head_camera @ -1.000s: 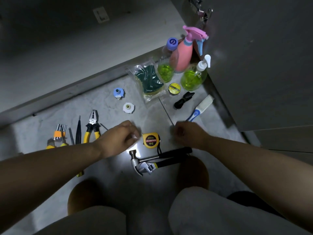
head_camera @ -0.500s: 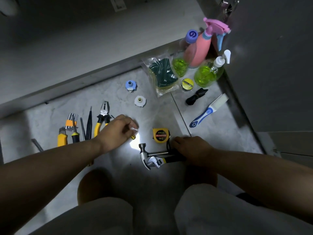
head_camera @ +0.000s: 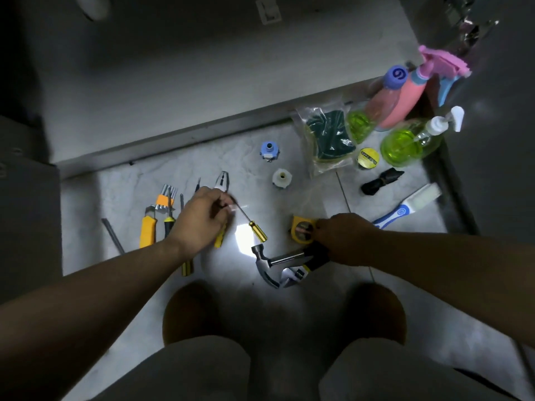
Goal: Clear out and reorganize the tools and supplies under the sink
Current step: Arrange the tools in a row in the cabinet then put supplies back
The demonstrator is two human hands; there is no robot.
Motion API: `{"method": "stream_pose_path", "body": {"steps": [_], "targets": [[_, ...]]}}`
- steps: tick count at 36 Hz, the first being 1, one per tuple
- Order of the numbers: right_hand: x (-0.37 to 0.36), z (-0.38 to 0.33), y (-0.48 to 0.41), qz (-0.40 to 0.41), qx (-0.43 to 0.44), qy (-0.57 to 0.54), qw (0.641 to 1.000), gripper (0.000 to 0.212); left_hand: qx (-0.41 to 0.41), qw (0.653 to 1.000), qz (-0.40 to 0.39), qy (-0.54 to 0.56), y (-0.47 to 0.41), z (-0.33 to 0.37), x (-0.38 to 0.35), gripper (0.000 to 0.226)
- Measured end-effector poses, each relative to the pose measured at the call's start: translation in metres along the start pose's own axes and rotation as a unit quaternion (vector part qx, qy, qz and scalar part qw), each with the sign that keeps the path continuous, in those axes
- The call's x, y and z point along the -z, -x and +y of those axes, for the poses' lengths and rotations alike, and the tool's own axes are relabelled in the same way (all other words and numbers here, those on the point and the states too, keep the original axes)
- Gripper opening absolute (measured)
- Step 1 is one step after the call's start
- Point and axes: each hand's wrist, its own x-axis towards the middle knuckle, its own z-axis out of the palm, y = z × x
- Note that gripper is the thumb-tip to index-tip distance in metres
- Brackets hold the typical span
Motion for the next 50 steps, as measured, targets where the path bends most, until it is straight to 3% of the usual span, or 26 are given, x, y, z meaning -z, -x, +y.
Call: {"method": "stream_pose_path", "body": {"steps": [7,11,14,18,20,26,32,38,45,50], "targets": [[0.053,0.009,-0.014,-0.096,0.095,0.038,0.990,0.038,0.139,0.967,0.212,-0.041,0.032,-0.035,0.024,0.022],[0.078,0.003,-0.023,-0.120,0.087,0.032,0.988,0.048,0.255,0.927,0.268,-0.066,0.066,-0.056,0.024,0.033],[0.096,-0.006,-0.032,-0.126,0.075,-0.022,0.989,0.046,0.342,0.897,0.273,-0.065,0.090,-0.082,0.023,0.049],[0.107,-0.027,-0.041,-0.091,0.049,-0.084,0.991,0.025,0.422,0.891,0.167,0.010,0.101,-0.123,0.052,0.067],[0.106,-0.041,-0.041,-0.061,0.022,-0.127,0.990,0.018,0.400,0.908,0.127,0.016,0.104,-0.131,0.061,0.067],[0.108,-0.065,-0.054,0.006,-0.036,-0.304,0.952,0.017,0.270,0.955,0.122,0.008,0.085,-0.099,0.033,0.058],[0.109,-0.083,-0.073,0.063,-0.064,-0.417,0.904,0.019,0.200,0.973,0.108,-0.028,0.059,-0.060,0.005,0.055],[0.104,-0.096,-0.085,0.099,-0.098,-0.400,0.906,0.020,0.183,0.980,0.069,-0.023,0.037,-0.036,-0.004,0.065],[0.105,-0.113,-0.089,0.107,-0.093,-0.423,0.895,0.025,0.124,0.985,0.088,0.077,0.031,-0.039,0.000,0.009],[0.109,-0.134,-0.103,0.114,-0.087,-0.424,0.894,0.026,0.188,0.937,0.149,0.255,0.050,-0.037,0.017,0.031]]}}
